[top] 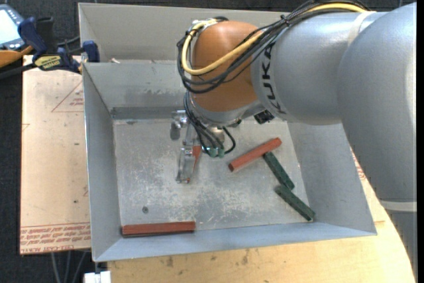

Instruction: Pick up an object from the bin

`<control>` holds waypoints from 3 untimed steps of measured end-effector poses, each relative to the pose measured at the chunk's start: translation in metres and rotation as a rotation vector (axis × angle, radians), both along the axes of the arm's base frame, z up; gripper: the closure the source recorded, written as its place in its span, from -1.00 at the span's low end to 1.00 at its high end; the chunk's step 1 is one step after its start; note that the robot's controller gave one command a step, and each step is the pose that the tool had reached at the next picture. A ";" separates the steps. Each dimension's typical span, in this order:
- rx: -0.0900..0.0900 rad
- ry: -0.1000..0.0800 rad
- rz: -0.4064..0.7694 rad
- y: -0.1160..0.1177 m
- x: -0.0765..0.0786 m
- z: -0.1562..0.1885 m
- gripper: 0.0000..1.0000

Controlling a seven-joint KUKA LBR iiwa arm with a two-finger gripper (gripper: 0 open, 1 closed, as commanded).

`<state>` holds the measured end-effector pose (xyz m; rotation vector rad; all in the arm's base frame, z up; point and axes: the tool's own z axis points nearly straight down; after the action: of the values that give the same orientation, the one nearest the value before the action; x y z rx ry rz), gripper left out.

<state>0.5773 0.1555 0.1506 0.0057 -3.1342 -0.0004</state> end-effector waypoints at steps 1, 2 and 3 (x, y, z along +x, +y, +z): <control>-0.004 0.000 0.063 -0.090 -0.007 -0.066 -1.00; 0.002 -0.014 0.325 -0.081 0.001 -0.001 -1.00; 0.006 -0.004 0.654 -0.034 -0.029 -0.062 -1.00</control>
Offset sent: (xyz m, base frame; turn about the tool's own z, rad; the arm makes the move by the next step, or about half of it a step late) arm -0.0057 -0.0839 -0.0619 -0.0709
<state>0.5481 0.1219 0.0884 1.0129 -2.9706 -0.0053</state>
